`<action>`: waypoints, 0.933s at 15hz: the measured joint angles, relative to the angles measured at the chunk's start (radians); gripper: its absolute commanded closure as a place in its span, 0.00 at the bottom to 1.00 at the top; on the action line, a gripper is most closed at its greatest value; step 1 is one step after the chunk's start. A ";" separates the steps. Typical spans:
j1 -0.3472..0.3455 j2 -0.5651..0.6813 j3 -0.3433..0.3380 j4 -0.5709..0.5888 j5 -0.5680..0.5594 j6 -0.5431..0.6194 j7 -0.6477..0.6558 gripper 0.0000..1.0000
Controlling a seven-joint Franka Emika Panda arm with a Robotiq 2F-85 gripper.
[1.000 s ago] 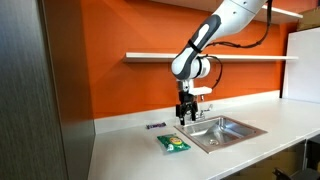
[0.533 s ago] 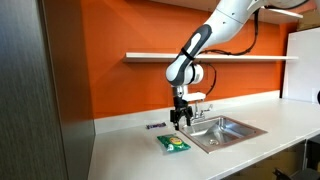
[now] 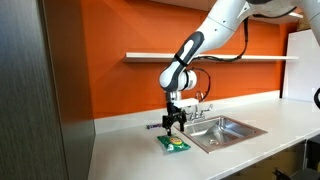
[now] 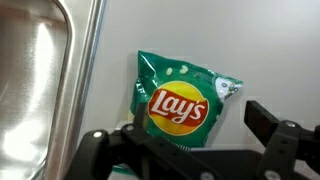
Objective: Put the green packet in the sink
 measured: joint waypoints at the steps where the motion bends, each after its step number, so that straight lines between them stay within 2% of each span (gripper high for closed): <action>1: 0.002 0.012 0.000 0.006 0.000 0.007 0.007 0.00; 14: 0.002 0.124 -0.028 0.080 -0.003 0.044 0.032 0.00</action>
